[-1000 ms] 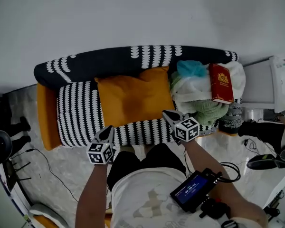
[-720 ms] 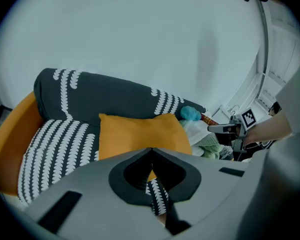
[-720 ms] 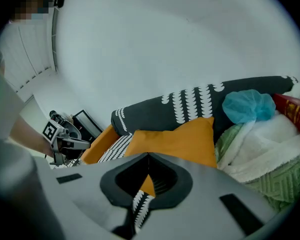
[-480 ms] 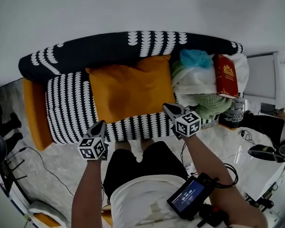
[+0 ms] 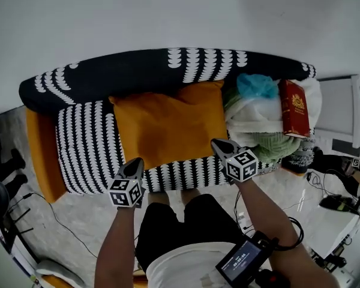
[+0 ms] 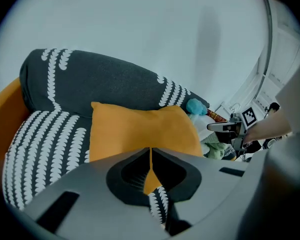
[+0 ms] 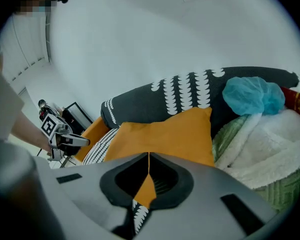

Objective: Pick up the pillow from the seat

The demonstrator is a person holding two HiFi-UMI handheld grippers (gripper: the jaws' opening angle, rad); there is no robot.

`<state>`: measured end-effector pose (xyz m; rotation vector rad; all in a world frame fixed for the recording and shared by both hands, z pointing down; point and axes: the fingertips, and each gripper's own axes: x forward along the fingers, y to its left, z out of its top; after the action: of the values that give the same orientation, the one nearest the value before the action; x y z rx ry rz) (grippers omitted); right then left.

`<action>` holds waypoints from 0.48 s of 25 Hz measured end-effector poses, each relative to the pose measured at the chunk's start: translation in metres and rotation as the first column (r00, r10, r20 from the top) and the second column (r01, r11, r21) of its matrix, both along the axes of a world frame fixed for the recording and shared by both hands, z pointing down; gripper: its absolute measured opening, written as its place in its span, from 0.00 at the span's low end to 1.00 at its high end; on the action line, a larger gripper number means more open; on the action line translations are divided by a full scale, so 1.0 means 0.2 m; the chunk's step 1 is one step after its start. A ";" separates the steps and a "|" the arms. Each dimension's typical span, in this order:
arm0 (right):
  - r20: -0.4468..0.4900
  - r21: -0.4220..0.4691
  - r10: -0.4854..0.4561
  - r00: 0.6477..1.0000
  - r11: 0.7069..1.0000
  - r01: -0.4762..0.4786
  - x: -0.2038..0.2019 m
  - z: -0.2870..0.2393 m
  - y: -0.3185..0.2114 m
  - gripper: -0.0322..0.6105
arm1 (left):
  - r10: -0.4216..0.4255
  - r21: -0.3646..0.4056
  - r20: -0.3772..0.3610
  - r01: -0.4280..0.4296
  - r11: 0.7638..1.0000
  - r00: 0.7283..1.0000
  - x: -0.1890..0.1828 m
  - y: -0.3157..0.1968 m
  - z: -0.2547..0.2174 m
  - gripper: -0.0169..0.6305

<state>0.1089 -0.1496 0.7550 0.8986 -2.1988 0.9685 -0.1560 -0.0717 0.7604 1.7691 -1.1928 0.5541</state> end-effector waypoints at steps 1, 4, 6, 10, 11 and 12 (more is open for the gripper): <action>-0.001 0.001 0.003 1.000 1.000 -0.003 0.00 0.02 -0.02 0.07 | -0.001 0.000 -0.004 0.001 1.000 1.000 -0.01 -0.02 0.02 0.05; -0.010 0.009 0.017 1.000 1.000 -0.017 0.00 0.06 -0.08 0.07 | -0.019 -0.010 -0.005 0.019 1.000 1.000 -0.06 -0.08 0.08 0.10; -0.033 0.014 0.031 0.999 0.999 -0.031 0.03 0.09 -0.11 0.09 | -0.030 -0.024 -0.007 0.030 0.999 1.000 -0.07 -0.09 0.13 0.17; -0.056 0.007 0.090 0.994 0.996 -0.090 0.10 0.16 -0.15 0.29 | -0.048 -0.050 0.000 0.048 0.998 0.999 -0.07 -0.10 0.22 0.28; -0.052 0.005 0.110 0.993 0.994 -0.110 0.11 0.18 -0.17 0.33 | -0.059 -0.056 0.001 0.059 0.997 0.998 -0.08 -0.10 0.25 0.31; -0.049 0.002 0.130 0.990 0.992 -0.130 0.12 0.19 -0.18 0.37 | -0.073 -0.063 0.001 0.073 0.995 0.997 -0.10 -0.11 0.27 0.36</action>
<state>0.1331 -0.1864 0.7932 1.0650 -2.1200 0.9970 -0.1756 -0.0946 0.8154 1.6661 -1.2210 0.5417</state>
